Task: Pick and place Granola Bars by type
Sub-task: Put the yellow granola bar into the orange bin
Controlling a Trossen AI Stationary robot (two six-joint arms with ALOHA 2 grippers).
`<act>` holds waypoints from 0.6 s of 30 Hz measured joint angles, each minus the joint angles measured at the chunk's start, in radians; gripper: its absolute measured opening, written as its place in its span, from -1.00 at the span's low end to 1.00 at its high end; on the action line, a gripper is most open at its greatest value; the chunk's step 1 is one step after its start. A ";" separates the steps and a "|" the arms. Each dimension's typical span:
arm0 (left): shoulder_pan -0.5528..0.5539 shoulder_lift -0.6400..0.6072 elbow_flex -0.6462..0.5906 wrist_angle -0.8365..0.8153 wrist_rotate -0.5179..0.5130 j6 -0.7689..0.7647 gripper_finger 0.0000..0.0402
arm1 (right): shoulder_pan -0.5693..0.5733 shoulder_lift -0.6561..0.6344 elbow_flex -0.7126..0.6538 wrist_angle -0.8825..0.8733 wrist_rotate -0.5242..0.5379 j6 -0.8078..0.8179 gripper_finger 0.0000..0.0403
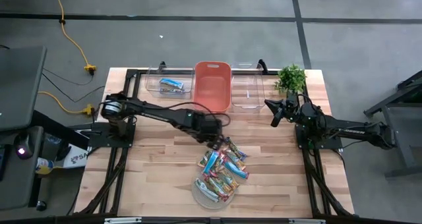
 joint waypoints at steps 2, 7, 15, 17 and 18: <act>0.000 0.030 0.080 -0.129 -0.009 0.011 0.12 | 0.000 0.001 0.000 0.004 0.000 0.000 -1.00; 0.000 0.143 0.217 -0.258 -0.011 0.034 0.12 | 0.000 0.005 0.000 0.003 0.001 0.000 -1.00; -0.016 0.250 0.250 -0.244 0.055 0.042 0.12 | 0.000 0.012 0.000 -0.004 0.000 0.000 -1.00; -0.021 0.255 0.253 -0.224 0.054 0.046 0.12 | 0.000 0.014 0.000 0.001 -0.001 0.000 -1.00; -0.021 0.255 0.253 -0.242 0.047 0.054 0.12 | 0.000 0.018 0.000 0.006 -0.003 0.000 -1.00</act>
